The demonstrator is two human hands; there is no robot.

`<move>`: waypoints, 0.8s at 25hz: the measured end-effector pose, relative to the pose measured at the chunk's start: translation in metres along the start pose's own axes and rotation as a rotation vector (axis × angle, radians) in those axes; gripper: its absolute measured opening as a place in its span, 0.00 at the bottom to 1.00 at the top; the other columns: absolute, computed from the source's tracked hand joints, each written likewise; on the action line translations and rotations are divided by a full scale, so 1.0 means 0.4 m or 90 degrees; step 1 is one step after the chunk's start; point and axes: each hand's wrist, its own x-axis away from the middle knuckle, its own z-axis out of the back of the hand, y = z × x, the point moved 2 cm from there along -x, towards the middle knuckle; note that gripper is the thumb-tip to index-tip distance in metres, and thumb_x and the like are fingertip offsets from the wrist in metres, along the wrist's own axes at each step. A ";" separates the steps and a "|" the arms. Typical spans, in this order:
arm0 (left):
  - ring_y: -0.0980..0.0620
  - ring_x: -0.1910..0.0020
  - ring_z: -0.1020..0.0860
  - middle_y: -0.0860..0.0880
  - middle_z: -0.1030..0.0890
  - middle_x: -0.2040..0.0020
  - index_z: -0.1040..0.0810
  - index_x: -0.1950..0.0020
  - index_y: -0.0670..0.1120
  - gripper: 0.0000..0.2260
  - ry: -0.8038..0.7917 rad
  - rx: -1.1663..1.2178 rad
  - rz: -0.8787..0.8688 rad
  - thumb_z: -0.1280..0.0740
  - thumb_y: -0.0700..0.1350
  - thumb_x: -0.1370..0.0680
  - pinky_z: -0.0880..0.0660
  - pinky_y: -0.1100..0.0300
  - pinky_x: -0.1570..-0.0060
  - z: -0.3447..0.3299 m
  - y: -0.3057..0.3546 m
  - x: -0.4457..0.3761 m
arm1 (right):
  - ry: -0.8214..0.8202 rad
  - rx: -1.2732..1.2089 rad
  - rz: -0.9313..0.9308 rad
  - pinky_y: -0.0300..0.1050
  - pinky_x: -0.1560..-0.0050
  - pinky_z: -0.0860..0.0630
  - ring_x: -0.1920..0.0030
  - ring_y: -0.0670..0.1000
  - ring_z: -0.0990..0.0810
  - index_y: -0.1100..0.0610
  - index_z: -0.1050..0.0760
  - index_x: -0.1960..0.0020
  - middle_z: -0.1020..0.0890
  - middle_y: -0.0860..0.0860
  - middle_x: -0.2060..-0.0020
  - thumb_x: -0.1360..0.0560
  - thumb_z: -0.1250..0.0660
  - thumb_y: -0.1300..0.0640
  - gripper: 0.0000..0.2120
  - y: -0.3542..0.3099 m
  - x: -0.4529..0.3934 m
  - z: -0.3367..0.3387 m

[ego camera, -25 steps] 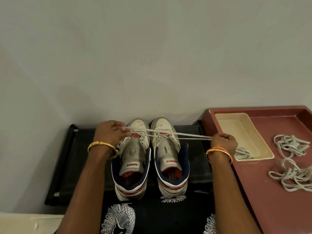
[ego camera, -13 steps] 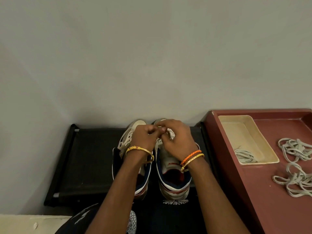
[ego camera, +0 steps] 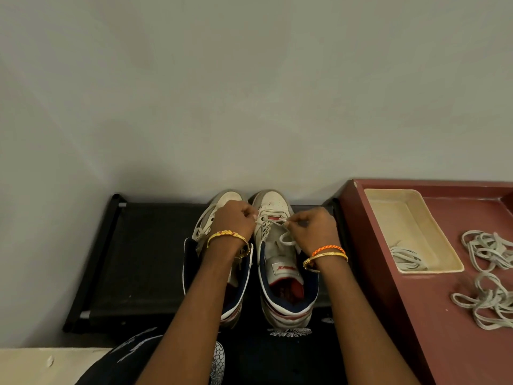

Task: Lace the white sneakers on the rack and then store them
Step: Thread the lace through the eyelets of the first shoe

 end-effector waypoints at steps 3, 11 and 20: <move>0.45 0.46 0.23 0.45 0.18 0.50 0.15 0.52 0.48 0.05 0.010 -0.127 0.004 0.31 0.43 0.25 0.25 0.53 0.47 -0.021 -0.021 -0.022 | -0.078 0.145 -0.041 0.55 0.34 0.34 0.35 0.58 0.36 0.51 0.18 0.47 0.31 0.54 0.36 0.26 0.33 0.53 0.10 -0.024 0.006 -0.026; 0.45 0.29 0.39 0.44 0.33 0.30 0.16 0.49 0.51 0.07 -0.020 -0.206 0.013 0.29 0.47 0.26 0.36 0.49 0.33 -0.032 -0.017 -0.021 | -0.140 0.043 -0.132 0.56 0.32 0.35 0.34 0.59 0.35 0.50 0.18 0.45 0.34 0.55 0.33 0.27 0.31 0.54 0.11 -0.018 -0.021 -0.088; 0.46 0.27 0.41 0.47 0.38 0.27 0.16 0.50 0.52 0.07 -0.040 -0.173 0.037 0.28 0.46 0.27 0.37 0.47 0.32 -0.035 -0.019 -0.016 | -0.132 -0.102 -0.259 0.57 0.38 0.27 0.40 0.59 0.27 0.51 0.18 0.47 0.25 0.56 0.39 0.31 0.28 0.52 0.13 0.020 -0.053 -0.147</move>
